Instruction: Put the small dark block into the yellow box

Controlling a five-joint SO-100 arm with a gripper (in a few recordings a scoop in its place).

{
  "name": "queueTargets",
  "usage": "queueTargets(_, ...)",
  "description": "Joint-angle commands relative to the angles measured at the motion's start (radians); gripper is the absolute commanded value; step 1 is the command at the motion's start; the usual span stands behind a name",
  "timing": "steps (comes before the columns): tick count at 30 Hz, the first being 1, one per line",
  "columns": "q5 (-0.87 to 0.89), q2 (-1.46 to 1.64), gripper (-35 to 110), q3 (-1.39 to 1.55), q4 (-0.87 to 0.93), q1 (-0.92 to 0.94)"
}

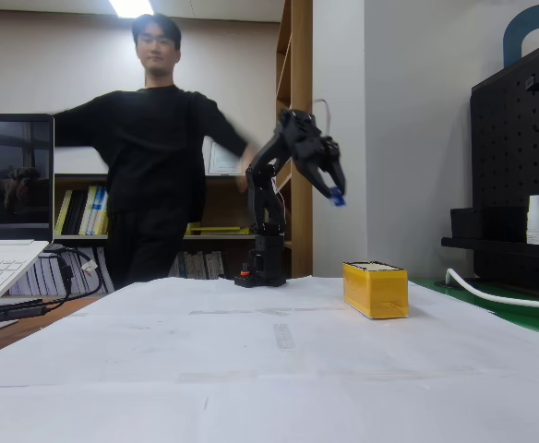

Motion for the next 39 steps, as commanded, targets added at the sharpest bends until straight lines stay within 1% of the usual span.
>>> queueTargets(1, -0.034, 0.052, 0, -0.029, -0.106, -0.015)
queueTargets(4, -0.051, 0.101, 0, -0.046, -0.141, -0.037)
queueTargets(7, -0.032, 0.146, 0, -0.049, -0.141, -0.066)
queueTargets(15, -0.025, 0.155, 0, -0.106, -0.181, -0.156)
queueTargets(21, -0.025, 0.181, 0, -0.107, -0.221, -0.166)
queueTargets(22, -0.021, 0.181, 2, -0.109, -0.221, -0.158)
queueTargets(25, 0.005, 0.181, 19, -0.118, -0.222, -0.137)
queueTargets(28, -0.006, 0.176, 29, -0.123, -0.221, -0.124)
queueTargets(29, -0.008, 0.176, 30, -0.123, -0.221, -0.121)
queueTargets(31, -0.008, 0.176, 39, -0.123, -0.222, -0.114)
queueTargets(32, -0.009, 0.176, 41, -0.123, -0.222, -0.109)
queueTargets(39, -0.017, 0.021, 41, -0.069, -0.224, -0.091)
